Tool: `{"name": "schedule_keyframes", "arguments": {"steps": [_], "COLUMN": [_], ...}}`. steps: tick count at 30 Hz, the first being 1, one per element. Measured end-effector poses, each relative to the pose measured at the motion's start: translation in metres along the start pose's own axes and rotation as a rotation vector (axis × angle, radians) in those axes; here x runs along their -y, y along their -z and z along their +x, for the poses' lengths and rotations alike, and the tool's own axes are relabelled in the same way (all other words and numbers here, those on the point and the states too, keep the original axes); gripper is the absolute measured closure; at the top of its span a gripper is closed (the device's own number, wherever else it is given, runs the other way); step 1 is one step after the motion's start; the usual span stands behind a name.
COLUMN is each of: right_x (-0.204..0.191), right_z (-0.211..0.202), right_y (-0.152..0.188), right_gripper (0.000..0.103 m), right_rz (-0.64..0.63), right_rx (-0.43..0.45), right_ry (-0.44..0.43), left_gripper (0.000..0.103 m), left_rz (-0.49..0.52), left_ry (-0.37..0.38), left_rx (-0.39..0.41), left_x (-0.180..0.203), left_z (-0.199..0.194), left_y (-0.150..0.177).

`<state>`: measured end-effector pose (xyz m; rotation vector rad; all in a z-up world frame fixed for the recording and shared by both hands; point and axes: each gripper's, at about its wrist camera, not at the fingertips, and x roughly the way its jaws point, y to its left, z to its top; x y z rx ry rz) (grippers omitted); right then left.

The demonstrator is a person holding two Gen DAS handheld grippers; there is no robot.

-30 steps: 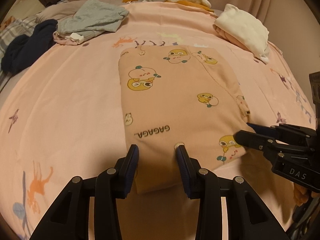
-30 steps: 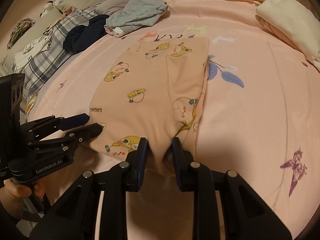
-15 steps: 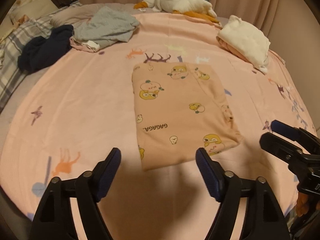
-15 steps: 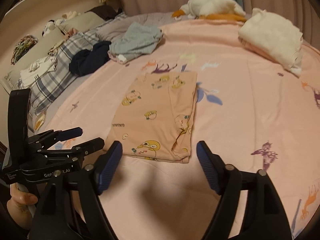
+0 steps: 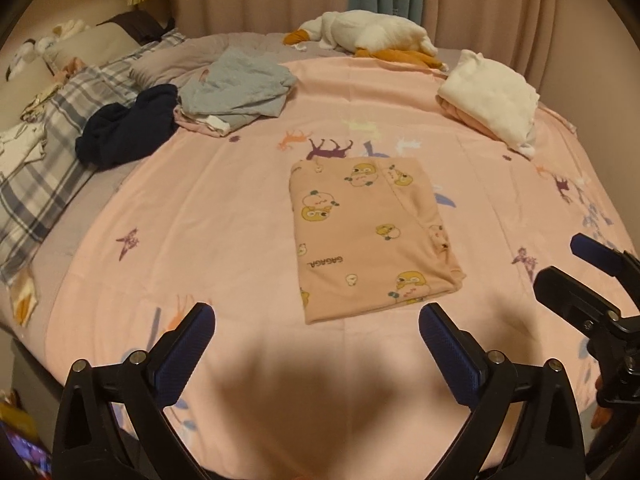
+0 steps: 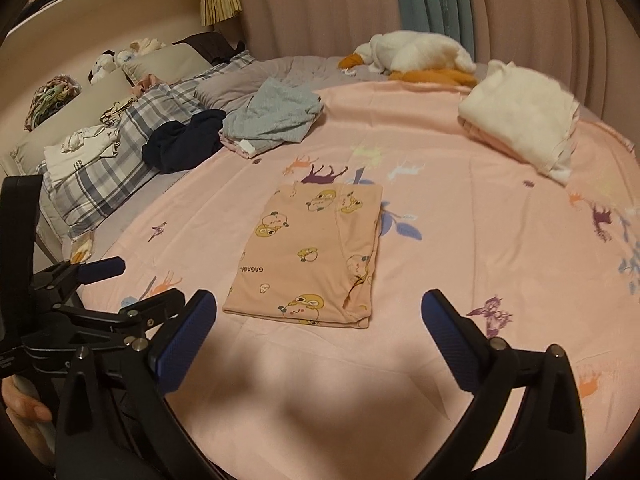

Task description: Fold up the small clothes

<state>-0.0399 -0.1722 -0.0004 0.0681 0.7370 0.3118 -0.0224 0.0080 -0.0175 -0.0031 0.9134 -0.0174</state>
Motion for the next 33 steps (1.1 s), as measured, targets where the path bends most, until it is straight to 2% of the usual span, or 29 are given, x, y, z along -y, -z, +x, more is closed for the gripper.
{"name": "schedule_keyframes", "arguments": {"steps": [6,14,33], "right_x": [-0.005,-0.004,-0.011], "right_z": [-0.015,-0.011,-0.007], "right_y": [-0.002,0.002,0.004], "right_gripper": [0.000,0.000,0.000], "right_rz": [0.005,0.038,0.025], "right_rx": [0.024,-0.010,-0.035], "right_ry": [0.022,0.041,0.046], "left_gripper": [0.002,0.002,0.002], "left_rz": [-0.007,-0.022,-0.036], "left_ry": [-0.009,-0.008,0.002], "left_rx": [0.015,0.010,0.003], "left_x": [0.001,0.000,-0.004], "left_z": [-0.014,-0.016,-0.015], "left_y": [0.003,0.005,0.004]}}
